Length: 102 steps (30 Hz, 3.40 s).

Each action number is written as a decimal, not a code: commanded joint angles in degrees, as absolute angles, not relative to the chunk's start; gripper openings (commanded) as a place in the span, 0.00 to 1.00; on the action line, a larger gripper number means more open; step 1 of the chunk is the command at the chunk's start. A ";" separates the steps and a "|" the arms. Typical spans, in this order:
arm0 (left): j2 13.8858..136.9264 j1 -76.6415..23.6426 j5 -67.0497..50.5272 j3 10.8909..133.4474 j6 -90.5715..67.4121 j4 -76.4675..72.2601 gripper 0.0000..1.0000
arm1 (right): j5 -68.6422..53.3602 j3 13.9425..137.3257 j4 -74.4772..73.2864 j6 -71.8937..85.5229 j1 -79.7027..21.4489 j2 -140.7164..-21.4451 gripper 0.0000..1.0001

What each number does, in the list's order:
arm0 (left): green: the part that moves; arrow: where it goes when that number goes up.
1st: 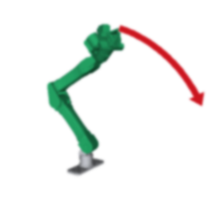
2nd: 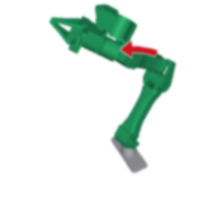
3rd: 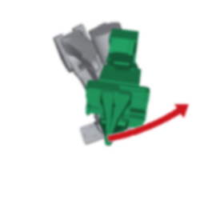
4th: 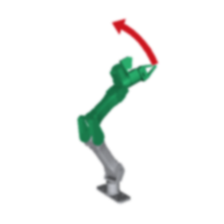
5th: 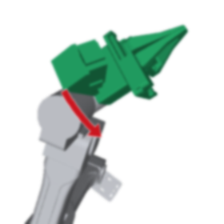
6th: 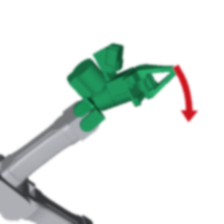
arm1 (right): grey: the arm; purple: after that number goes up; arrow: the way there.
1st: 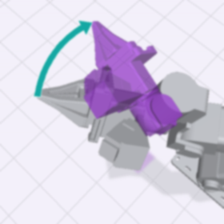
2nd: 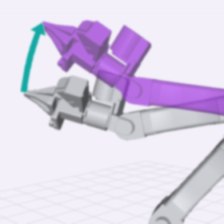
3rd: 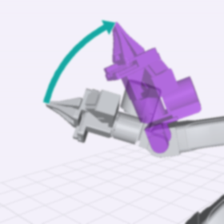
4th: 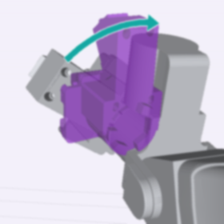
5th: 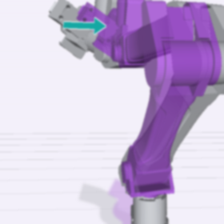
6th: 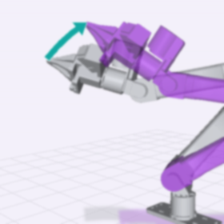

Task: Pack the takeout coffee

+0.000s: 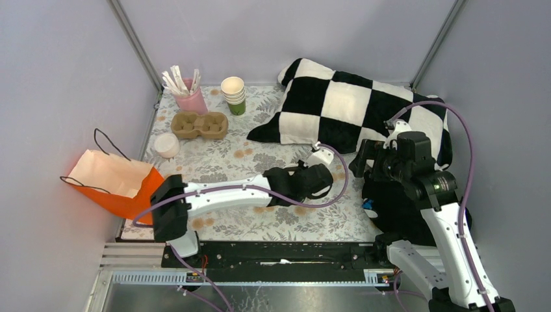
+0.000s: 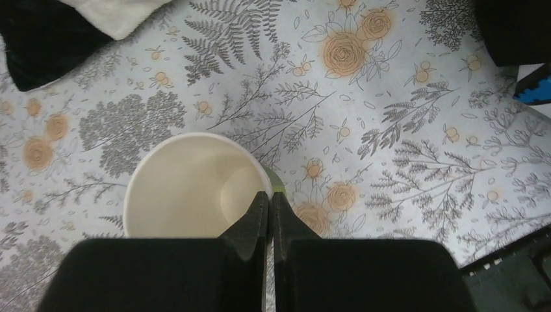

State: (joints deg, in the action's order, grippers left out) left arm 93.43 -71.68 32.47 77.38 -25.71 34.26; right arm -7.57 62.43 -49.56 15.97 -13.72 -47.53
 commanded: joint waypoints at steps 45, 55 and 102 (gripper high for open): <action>88.99 -2.47 25.52 77.48 -16.65 36.75 0.84 | -0.42 66.67 -49.61 7.10 -30.73 -60.53 1.00; 103.72 -0.09 27.15 85.16 -9.45 38.06 0.52 | 1.47 64.98 -49.40 4.59 -34.17 -60.73 1.00; 111.34 6.41 25.25 88.00 -1.50 36.46 0.25 | 1.51 65.08 -48.83 3.95 -34.16 -61.95 1.00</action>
